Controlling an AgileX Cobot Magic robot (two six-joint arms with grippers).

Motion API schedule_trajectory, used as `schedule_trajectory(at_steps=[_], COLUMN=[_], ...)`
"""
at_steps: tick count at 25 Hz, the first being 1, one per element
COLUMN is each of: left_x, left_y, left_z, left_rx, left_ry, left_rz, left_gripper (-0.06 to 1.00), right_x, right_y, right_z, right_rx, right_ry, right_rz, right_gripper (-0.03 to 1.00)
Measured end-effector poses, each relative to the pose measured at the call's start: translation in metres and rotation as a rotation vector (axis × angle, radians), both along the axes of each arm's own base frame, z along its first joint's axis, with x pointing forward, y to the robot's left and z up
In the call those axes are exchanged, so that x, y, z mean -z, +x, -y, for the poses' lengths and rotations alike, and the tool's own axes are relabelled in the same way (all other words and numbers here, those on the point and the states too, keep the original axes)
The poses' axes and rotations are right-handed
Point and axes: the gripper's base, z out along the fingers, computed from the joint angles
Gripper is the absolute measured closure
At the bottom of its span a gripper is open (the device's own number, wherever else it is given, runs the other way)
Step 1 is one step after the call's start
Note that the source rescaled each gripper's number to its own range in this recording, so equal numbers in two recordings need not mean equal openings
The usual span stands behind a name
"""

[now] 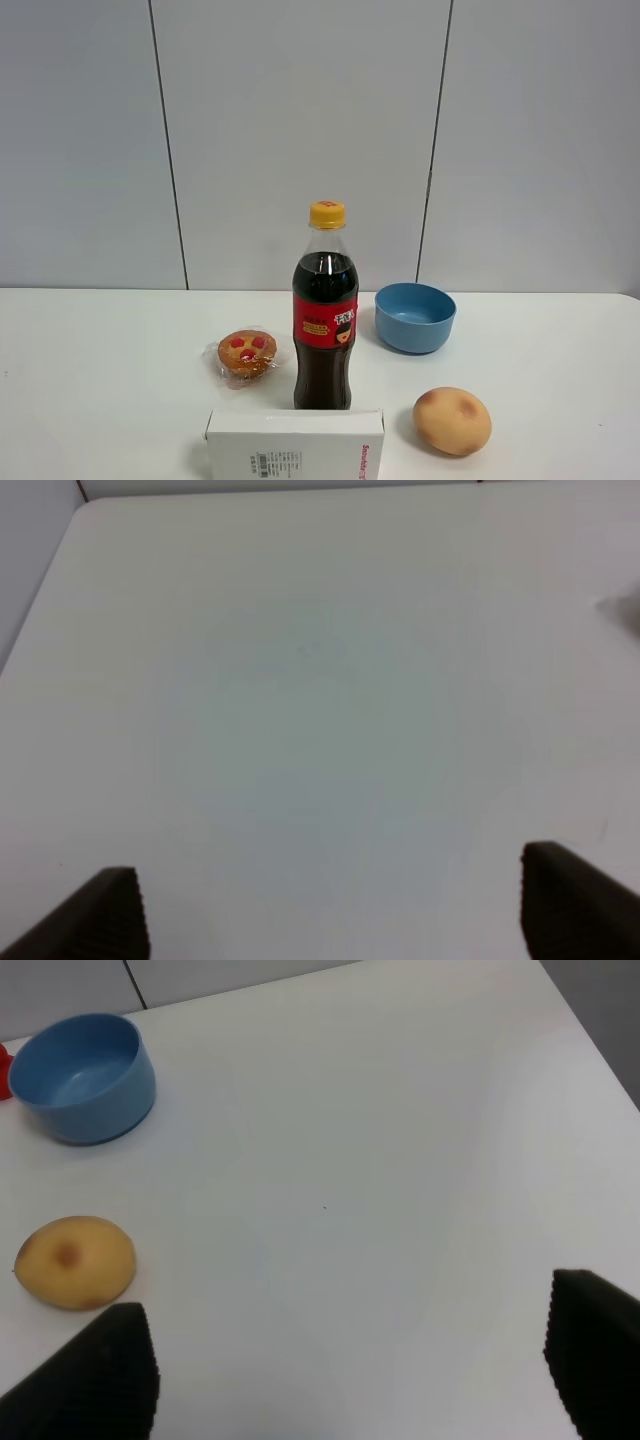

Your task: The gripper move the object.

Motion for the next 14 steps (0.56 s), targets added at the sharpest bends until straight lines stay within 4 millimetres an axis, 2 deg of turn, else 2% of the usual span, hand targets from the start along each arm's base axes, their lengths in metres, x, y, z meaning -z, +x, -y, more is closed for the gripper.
schedule_trajectory(at_steps=[14], left_x=[0.0], left_y=[0.0], left_z=[-0.0002], left_rx=[0.036], left_ry=[0.0], left_rz=[0.0], left_gripper=[0.08], right_x=[0.0], right_y=[0.0], right_z=[0.0], right_rx=[0.0], right_ry=[0.0], right_rz=[0.0], right_gripper=[-0.03])
